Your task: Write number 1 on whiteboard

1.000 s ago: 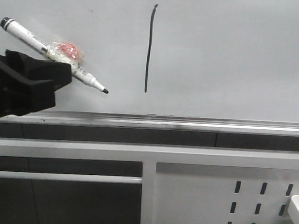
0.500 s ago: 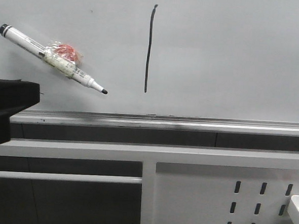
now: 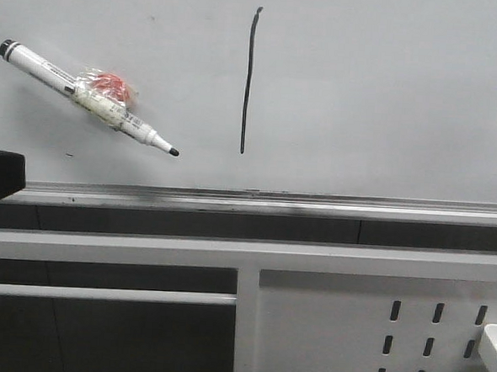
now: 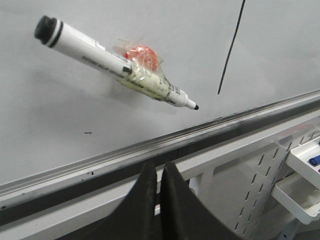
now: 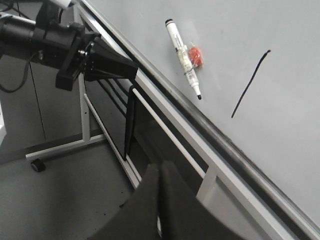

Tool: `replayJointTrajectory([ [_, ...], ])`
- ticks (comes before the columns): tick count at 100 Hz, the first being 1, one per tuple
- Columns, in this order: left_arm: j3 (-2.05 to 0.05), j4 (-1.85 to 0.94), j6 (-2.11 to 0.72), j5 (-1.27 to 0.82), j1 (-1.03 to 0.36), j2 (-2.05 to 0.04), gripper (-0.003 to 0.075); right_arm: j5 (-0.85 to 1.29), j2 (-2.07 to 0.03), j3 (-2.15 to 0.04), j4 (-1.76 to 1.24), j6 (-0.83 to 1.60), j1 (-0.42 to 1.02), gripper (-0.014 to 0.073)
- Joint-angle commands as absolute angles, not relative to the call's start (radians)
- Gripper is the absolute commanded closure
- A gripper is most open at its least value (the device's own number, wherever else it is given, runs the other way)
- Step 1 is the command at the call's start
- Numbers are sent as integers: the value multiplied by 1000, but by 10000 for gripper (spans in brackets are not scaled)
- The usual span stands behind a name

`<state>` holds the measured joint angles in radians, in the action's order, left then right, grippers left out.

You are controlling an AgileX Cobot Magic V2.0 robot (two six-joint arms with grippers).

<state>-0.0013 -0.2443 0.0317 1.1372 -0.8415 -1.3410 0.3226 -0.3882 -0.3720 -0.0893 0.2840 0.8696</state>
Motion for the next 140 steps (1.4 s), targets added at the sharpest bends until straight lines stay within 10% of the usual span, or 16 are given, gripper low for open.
replayJointTrajectory([
  [1, -18, -232, 33, 1277, -843, -1321, 740, 247, -352, -380, -84, 282, 864, 663],
  [68, -391, -91, 28, 170, -850, -845, 740, 256, -334, -380, -84, 282, 864, 663],
  [113, -380, 123, -104, 20, -851, -501, 740, 256, -334, -380, -84, 282, 864, 663],
  [140, -294, 52, -94, 0, -517, -214, 740, 256, -334, -380, -84, 282, 864, 663],
])
